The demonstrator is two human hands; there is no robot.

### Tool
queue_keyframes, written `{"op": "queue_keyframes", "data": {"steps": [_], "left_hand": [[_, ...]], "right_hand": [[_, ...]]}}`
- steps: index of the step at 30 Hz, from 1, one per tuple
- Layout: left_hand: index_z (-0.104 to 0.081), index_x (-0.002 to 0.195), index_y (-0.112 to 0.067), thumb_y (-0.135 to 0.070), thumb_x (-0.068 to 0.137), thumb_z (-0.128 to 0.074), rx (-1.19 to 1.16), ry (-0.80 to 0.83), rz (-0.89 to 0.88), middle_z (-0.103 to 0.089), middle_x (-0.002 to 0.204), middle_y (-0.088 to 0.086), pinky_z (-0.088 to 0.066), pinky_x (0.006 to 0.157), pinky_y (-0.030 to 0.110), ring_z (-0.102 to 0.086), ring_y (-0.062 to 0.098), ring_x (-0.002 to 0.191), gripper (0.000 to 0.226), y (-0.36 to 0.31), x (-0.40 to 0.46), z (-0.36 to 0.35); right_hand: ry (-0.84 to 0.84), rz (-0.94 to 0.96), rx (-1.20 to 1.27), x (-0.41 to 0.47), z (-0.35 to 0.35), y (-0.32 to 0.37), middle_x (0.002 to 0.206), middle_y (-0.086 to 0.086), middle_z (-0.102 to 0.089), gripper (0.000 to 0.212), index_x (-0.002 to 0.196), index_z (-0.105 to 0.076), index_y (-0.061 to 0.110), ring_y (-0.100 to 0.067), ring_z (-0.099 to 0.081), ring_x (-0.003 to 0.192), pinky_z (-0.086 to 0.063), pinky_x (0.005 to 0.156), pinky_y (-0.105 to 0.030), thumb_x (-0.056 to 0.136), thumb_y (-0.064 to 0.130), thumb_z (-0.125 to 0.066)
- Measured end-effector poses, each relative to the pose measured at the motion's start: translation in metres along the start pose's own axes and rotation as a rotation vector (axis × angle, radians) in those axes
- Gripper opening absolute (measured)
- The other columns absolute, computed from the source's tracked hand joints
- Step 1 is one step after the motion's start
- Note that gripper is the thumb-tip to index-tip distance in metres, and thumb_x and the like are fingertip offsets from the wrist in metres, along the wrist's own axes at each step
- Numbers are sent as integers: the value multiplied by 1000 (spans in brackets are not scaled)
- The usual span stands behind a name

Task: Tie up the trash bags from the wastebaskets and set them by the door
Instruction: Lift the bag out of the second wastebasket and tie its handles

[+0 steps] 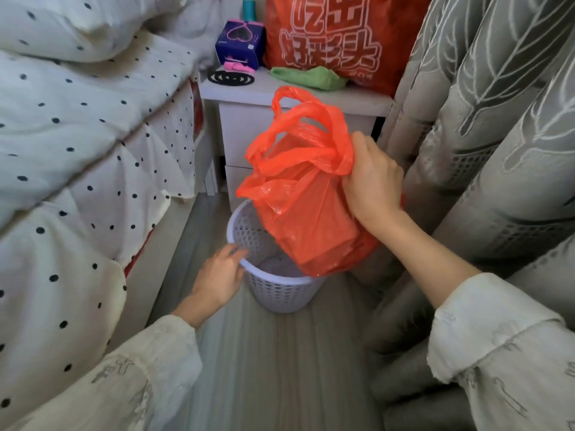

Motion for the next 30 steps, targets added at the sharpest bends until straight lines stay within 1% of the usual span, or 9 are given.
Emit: {"op": "queue_keyframes", "data": {"steps": [3,6,11,15,19,22,25,28,30], "left_hand": [[-52,122,-6,7,84,-42,-315,-272,-13,-50,127,15,-40,96,32,-52,30,114,42,-5,3,39],[-54,115,-7,8,83,-39,-491,-511,-65,-56,115,14,-38,87,22,-54,23,104,39,-17,0,84],[-52,108,-22,-7,92,-38,-799,-577,-96,-57,110,1,-41,86,20,-55,14,104,26,-47,-8,133],[-49,112,-22,-23,89,-43,-921,-322,-244,-57,112,1,-40,90,15,-55,7,102,23,-88,-28,129],[-42,124,-15,-11,86,-58,-790,101,-310,-51,116,-6,-34,90,1,-47,-5,105,42,-109,-55,65],[-40,122,-18,-10,80,-66,-828,282,-185,-51,114,-6,-36,89,5,-49,-3,104,51,-93,-73,17],[-37,103,-23,-13,72,-74,-834,325,-16,-53,111,0,-40,93,28,-51,16,106,49,-73,-94,-28],[-37,108,-20,-22,67,-80,-712,412,-39,-50,109,-3,-36,95,16,-48,13,108,59,-65,-109,-60],[-36,124,-17,-32,65,-80,-604,432,-53,-47,124,2,-33,106,23,-45,14,119,76,-57,-109,-70]], "right_hand": [[15,39,-27,4,22,10,102,-17,-60,17,99,-49,7,-43,-59,87,-24,56,-36,93,18,-38],[76,50,-52,2,40,21,101,-19,-63,15,99,-48,7,-46,-60,87,-26,57,-37,92,14,-37],[312,24,35,-11,52,25,104,-29,-62,20,98,-54,8,-50,-56,96,-29,65,-39,87,17,-40],[628,-67,288,-54,20,29,110,-24,-64,22,93,-60,4,-39,-58,104,-41,72,-33,87,18,-44],[912,-294,695,-129,-30,33,104,-8,-67,20,101,-66,7,-13,-57,94,-47,83,-25,88,13,-52],[999,-543,872,-186,-56,22,95,-3,-63,26,106,-65,5,-8,-54,84,-47,68,-10,82,0,-56],[1081,-723,933,-226,-72,15,92,-10,-66,24,101,-65,-3,-11,-57,79,-51,83,-28,77,-4,-63],[1025,-850,1085,-234,-74,15,106,-22,-62,31,109,-59,-9,-23,-56,92,-42,101,-41,79,-7,-61],[908,-981,1234,-233,-74,10,119,-30,-57,33,118,-52,-12,-27,-57,92,-40,104,-42,86,-4,-53]]}}
Point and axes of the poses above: each hand's wrist, its own x-axis towards the middle knuckle, its own z-axis out of the back of the hand, y = z × x, the point moved 8 cm from there along x, towards the middle knuckle
